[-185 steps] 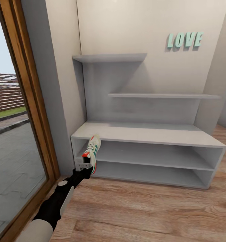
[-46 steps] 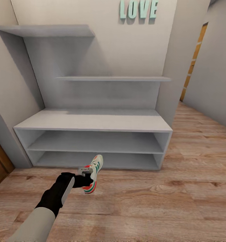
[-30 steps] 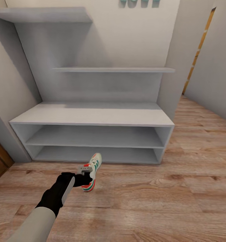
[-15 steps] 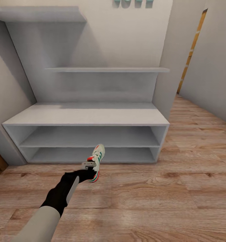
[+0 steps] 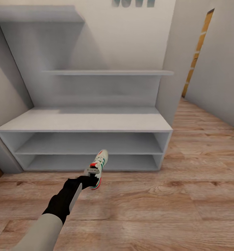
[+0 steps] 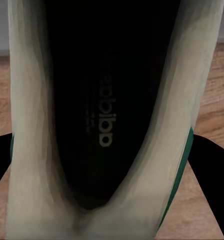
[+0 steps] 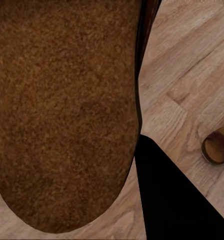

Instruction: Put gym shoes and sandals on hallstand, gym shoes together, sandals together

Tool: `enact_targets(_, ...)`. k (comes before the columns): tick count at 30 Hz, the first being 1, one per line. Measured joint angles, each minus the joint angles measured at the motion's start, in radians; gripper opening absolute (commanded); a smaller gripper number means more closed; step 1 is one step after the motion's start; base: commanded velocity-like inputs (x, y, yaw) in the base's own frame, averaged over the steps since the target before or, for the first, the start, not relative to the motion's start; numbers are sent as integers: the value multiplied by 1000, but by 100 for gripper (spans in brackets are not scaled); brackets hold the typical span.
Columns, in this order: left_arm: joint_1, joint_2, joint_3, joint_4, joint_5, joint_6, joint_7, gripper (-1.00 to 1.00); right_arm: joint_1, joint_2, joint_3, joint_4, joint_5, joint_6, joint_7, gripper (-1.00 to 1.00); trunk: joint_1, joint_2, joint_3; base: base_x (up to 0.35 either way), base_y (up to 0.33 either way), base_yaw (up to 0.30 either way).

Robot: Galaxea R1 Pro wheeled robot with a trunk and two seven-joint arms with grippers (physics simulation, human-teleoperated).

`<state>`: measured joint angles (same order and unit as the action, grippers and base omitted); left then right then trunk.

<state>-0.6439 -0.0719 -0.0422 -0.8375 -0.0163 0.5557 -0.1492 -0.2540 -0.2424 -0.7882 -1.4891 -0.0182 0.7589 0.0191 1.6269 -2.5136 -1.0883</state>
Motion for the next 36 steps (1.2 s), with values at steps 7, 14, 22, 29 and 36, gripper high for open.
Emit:
enact_targets(7, 0, 0, -1, 0, 0, 0, 0, -100, 0, 0, 1, 0, 0, 0, 0, -100, 0, 0, 0, 38, -334, 0)
enact_targets(14, 0, 0, 0, 0, 0, 0, 0, -100, 0, 0, 0, 0, 0, 0, 0, -100, 0, 0, 0, 3, -339, 0)
enact_targets(22, 0, 4, 6, 0, 0, 1, 1, -100, 0, 0, 1, 1, 0, -1, 0, -100, 0, 0, 0, 59, -68, 0)
enact_targets(29, 0, 26, 9, 1, 0, 0, 2, -100, 0, 0, 1, 1, 0, -1, 0, -100, 0, 0, 0, 24, 0, 0)
enact_targets(36, 0, 28, 10, 1, -1, -1, 2, -100, 0, 0, 1, 1, 0, -1, 0, -100, 1, 0, -9, 1, 0, 0)
